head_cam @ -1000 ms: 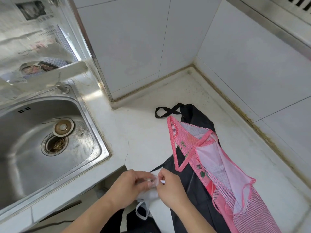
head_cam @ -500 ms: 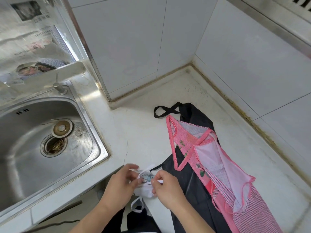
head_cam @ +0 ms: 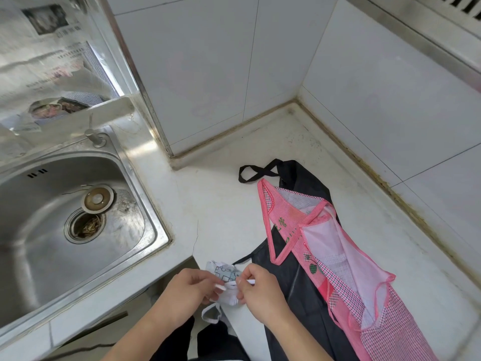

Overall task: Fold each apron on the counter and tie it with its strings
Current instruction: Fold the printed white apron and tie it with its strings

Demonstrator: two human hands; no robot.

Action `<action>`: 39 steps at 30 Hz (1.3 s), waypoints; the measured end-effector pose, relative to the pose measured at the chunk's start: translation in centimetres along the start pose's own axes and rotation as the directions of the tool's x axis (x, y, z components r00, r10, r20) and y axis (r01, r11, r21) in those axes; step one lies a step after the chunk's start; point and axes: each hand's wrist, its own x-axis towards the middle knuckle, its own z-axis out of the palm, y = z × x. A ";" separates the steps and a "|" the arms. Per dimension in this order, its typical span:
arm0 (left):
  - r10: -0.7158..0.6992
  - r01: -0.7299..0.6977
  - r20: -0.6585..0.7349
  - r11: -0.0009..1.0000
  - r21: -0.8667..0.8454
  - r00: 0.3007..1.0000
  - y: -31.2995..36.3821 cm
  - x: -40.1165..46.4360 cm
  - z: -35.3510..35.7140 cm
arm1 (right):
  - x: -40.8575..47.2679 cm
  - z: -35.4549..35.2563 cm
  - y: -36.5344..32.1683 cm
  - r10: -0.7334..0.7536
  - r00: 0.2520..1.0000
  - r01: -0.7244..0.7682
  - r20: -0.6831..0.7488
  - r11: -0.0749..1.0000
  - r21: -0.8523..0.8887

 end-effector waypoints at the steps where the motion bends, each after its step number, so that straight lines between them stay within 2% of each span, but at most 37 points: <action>1: -0.015 0.014 -0.011 0.998 -0.059 1.000 -0.1 0.0 0.0 | 0.0 0.0 0.0 0.004 1.000 -0.004 -0.002 1.000 0.003; 4: -0.008 0.005 -0.032 0.995 -0.105 0.999 -0.8 0.2 -0.1 | 0.0 0.1 0.2 0.014 1.000 -0.014 -0.008 1.000 0.023; 8: -0.032 0.032 -0.026 0.999 -0.020 0.999 -1.2 -0.2 -0.6 | -0.1 0.0 0.4 0.038 0.999 -0.037 -0.015 0.999 0.036; 10: -0.061 0.064 -0.033 0.993 0.100 0.998 -1.2 -0.3 -1.0 | -0.1 -0.2 0.4 0.047 0.998 -0.046 -0.035 0.998 0.035; 13: -0.081 0.059 0.045 0.928 0.367 0.996 -0.8 -0.6 -1.7 | 0.1 -0.3 0.6 0.047 0.998 -0.046 -0.050 0.999 0.029; 16: -0.032 -0.031 0.122 0.876 0.482 0.992 -0.6 -0.4 -2.0 | 0.2 -0.1 0.9 0.043 0.997 -0.042 -0.066 0.999 0.024; 19: 0.134 -0.180 0.126 0.854 0.489 0.983 -0.7 -0.3 -2.0 | 0.2 0.1 0.9 0.034 0.997 -0.033 -0.068 0.999 0.009; 22: 0.302 -0.377 0.225 0.732 0.567 0.926 -0.5 -0.3 -1.4 | 0.1 0.3 0.8 0.041 0.997 -0.040 -0.064 0.999 0.020; 25: 0.306 -0.415 0.290 0.769 0.487 0.907 -0.1 -0.2 -0.7 | 0.1 0.6 0.7 0.035 0.997 -0.035 -0.071 0.999 0.000; 28: 0.279 -0.386 0.284 0.797 0.464 0.917 0.5 -0.3 0.0 | -0.1 0.7 0.5 0.022 0.997 -0.025 -0.078 0.999 -0.037; 35: 0.262 -0.302 0.153 0.875 0.378 0.953 0.3 0.6 1.2 | -0.2 1.1 0.5 0.044 0.999 -0.044 -0.019 0.998 0.038; 39: 0.288 -0.285 0.047 0.885 0.369 0.956 -0.4 0.7 1.4 | -0.2 0.8 0.4 0.019 0.997 -0.023 0.072 0.998 0.056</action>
